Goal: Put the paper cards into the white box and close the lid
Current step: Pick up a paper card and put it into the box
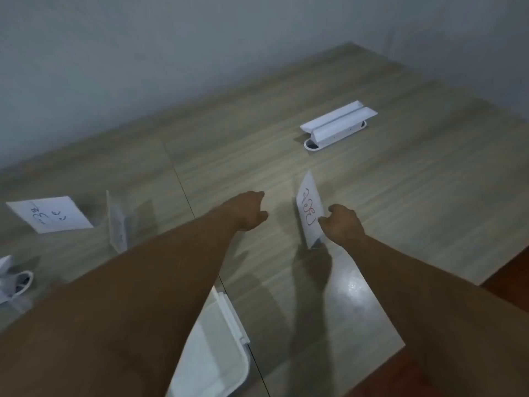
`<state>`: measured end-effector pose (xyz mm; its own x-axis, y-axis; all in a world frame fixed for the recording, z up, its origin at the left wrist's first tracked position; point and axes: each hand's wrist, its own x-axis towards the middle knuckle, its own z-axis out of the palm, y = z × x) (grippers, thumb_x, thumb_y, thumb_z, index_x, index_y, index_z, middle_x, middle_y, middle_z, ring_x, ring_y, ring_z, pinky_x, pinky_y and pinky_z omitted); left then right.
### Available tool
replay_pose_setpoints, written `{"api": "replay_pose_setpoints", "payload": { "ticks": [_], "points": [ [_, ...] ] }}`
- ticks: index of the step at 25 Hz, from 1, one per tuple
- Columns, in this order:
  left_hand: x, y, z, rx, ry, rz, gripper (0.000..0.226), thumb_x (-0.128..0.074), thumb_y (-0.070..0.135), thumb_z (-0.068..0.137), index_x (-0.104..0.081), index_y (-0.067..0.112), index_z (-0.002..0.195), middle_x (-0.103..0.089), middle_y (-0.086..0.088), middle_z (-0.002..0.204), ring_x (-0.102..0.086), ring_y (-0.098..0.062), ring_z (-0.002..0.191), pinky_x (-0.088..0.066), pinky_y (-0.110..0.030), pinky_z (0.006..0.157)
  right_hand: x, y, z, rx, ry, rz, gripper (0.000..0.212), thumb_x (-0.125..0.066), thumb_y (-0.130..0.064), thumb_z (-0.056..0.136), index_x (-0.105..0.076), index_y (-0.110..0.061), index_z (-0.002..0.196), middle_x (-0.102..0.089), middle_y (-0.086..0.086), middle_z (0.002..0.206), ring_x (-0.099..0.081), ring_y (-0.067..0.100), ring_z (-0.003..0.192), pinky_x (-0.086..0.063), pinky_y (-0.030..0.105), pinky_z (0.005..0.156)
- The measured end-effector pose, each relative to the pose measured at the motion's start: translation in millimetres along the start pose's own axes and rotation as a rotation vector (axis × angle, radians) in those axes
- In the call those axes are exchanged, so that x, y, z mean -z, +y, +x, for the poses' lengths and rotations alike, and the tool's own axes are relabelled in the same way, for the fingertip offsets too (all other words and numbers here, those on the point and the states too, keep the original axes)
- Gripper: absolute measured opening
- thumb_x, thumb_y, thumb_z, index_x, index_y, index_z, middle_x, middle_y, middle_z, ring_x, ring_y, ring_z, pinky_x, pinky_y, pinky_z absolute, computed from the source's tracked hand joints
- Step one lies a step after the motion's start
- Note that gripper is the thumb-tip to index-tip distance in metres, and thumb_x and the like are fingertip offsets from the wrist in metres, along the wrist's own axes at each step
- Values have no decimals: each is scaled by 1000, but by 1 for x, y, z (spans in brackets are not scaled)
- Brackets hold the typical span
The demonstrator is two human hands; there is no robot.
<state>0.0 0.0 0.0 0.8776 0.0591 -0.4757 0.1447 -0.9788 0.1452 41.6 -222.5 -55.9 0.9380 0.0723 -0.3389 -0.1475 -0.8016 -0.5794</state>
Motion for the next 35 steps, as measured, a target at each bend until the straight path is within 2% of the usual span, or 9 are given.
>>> {"api": "replay_pose_setpoints", "payload": {
  "ticks": [3, 7, 10, 13, 15, 22, 28, 32, 35],
  "points": [
    [-5, 9, 15, -13, 40, -57, 71, -42, 38, 101, -6, 13, 157, -10, -9, 165, -16, -26, 152, -18, -39, 123, -7, 8, 10, 10, 53, 165, 26, -48, -11, 93, -68, 1, 105, -70, 19, 110, -67, 35, 97, -49, 29, 70],
    [-5, 8, 22, 63, 182, -163, 86, -57, 33, 94, -2, 10, 156, -9, -10, 165, -18, -27, 151, -21, -40, 121, 1, 11, 10, 93, -5, 374, 20, -54, -10, 94, -70, -3, 102, -70, 18, 100, -67, 34, 93, -59, 50, 81],
    [2, -1, 8, 79, 261, -429, 80, -68, 29, 87, -25, 11, 153, -38, -11, 155, -42, -30, 138, -36, -37, 108, 23, -8, -2, 146, -153, 509, 19, -56, -10, 95, -69, -5, 108, -68, 13, 101, -66, 28, 93, -60, 47, 81],
    [20, -19, -23, 81, 396, -648, 15, -68, 26, 88, -65, 12, 93, -67, -8, 92, -59, -26, 87, -44, -27, 67, 44, -31, -15, 217, -227, 518, 23, -60, -10, 93, -69, -2, 113, -70, 14, 103, -67, 24, 91, -61, 40, 76],
    [35, -35, -54, 86, 410, -730, 20, -70, 22, 88, -62, 11, 73, -59, -3, 72, -51, -20, 70, -39, -25, 59, 52, -47, -29, 241, -231, 552, 23, -64, -11, 91, -69, -1, 111, -72, 15, 103, -69, 25, 90, -62, 36, 70],
    [62, -100, -202, 140, 422, -960, 39, -80, 22, 78, -70, -8, 101, -75, -19, 99, -73, -30, 89, -61, -41, 82, 47, -141, -111, 429, -389, 453, 26, -70, -14, 87, -71, -3, 110, -74, 16, 99, -72, 24, 86, -63, 43, 75],
    [-9, -154, -328, 277, 308, -823, 15, -80, 8, 76, -71, 13, 87, -73, -12, 87, -70, -25, 78, -60, -39, 80, -15, -179, -205, 571, -600, 156, 24, -71, -9, 85, -71, -4, 108, -73, 11, 87, -70, 20, 74, -63, 36, 72],
    [-81, -159, -353, 325, 273, -846, 10, -81, 17, 76, -73, 11, 79, -71, -3, 69, -67, -14, 61, -57, -30, 66, -64, -148, -233, 581, -584, 44, 28, -73, -8, 84, -72, 0, 110, -71, 15, 91, -66, 20, 79, -58, 26, 67],
    [-122, -155, -347, 302, 149, -773, 18, -79, 21, 78, -73, 5, 85, -71, -7, 72, -68, -13, 59, -54, -25, 61, -86, -119, -242, 585, -563, -84, 22, -73, -7, 83, -75, -1, 104, -72, 12, 92, -65, 20, 82, -59, 34, 76]
  ]
}}
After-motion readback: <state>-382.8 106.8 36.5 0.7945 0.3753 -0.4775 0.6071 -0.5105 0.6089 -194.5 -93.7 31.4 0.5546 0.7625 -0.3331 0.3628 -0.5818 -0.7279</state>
